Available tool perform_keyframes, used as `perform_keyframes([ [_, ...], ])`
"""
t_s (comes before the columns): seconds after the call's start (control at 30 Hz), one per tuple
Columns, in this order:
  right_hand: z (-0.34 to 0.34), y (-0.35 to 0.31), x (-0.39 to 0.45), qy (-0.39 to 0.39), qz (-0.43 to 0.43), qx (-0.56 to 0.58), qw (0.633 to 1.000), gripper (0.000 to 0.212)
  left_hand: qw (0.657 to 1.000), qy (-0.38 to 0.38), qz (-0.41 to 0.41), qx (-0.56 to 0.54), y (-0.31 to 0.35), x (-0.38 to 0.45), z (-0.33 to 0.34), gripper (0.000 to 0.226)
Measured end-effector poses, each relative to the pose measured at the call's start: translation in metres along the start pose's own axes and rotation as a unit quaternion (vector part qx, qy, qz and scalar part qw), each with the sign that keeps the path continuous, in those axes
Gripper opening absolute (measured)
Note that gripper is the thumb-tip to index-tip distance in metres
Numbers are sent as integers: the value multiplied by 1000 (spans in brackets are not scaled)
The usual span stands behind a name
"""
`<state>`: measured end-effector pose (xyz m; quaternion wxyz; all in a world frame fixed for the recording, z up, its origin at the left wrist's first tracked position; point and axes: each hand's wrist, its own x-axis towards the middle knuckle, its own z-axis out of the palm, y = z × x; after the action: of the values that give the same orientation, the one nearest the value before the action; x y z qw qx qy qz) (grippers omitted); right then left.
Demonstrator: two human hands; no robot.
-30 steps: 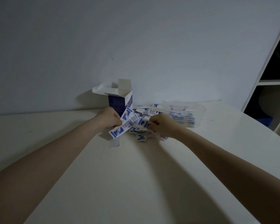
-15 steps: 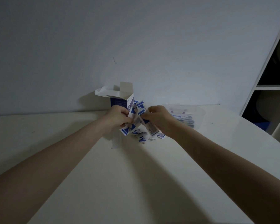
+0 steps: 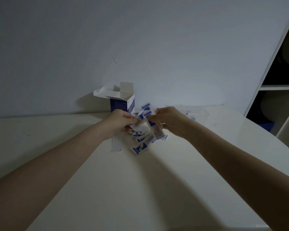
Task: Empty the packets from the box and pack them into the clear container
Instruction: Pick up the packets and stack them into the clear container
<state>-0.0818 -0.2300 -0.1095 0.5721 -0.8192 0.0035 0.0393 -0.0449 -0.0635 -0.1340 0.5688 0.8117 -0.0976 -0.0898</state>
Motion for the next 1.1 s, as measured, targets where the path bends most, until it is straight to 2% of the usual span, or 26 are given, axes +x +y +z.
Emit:
perform_keyframes([
  [0.03, 2, 0, 1, -20, 9, 72, 997, 4, 1000, -9, 12, -4, 4, 0, 7, 10],
  [0.1, 7, 0, 6, 15, -12, 92, 996, 4, 996, -32, 38, 76, 9, 2, 17, 9],
  [0.17, 7, -1, 9, 95, -68, 4, 993, 10, 966, -55, 48, 248, 10, 2, 22, 21],
  [0.23, 3, -3, 8, 91, -130, -131, 979, 22, 921, -68, 25, 382, 2, 1, 23, 49],
  [0.27, 0, -2, 6, 59, -146, -187, 970, 25, 913, -80, 17, 400, -3, 0, 23, 58],
  [0.33, -2, 3, 3, -1, -155, -277, 948, 28, 917, -100, 25, 386, -12, 0, 25, 60],
  [0.4, -5, 7, -3, -25, -126, -380, 916, 27, 926, -93, 38, 363, -15, -1, 25, 51],
  [0.43, -8, 11, -3, -47, -144, -446, 882, 25, 929, -82, 45, 357, -15, -1, 24, 44],
  [0.53, -11, 15, -8, -115, -190, -476, 851, 25, 944, -65, 55, 319, -13, 2, 17, 12],
  [0.57, -9, 17, -9, -122, -210, -489, 838, 26, 948, -71, 53, 305, -11, 2, 15, 7],
  [0.63, -3, 26, -5, -117, -237, -508, 820, 25, 950, -93, 49, 295, -9, 3, 11, 11],
  [0.73, 5, 32, -2, -97, -268, -488, 825, 20, 946, -122, 52, 297, -7, 0, 9, 28],
  [0.87, 5, 28, 0, -69, -257, -481, 835, 18, 947, -120, 39, 295, -8, 1, 8, 34],
  [0.97, 1, 28, 3, -14, -227, -433, 872, 16, 975, -109, -4, 192, -9, 1, 8, 35],
  [1.03, -3, 31, 5, 1, -209, -407, 889, 18, 984, -150, -36, 94, -8, -2, 11, 37],
  [1.1, -5, 35, 6, 14, -195, -389, 900, 22, 978, -169, 2, 122, -7, -3, 14, 29],
])
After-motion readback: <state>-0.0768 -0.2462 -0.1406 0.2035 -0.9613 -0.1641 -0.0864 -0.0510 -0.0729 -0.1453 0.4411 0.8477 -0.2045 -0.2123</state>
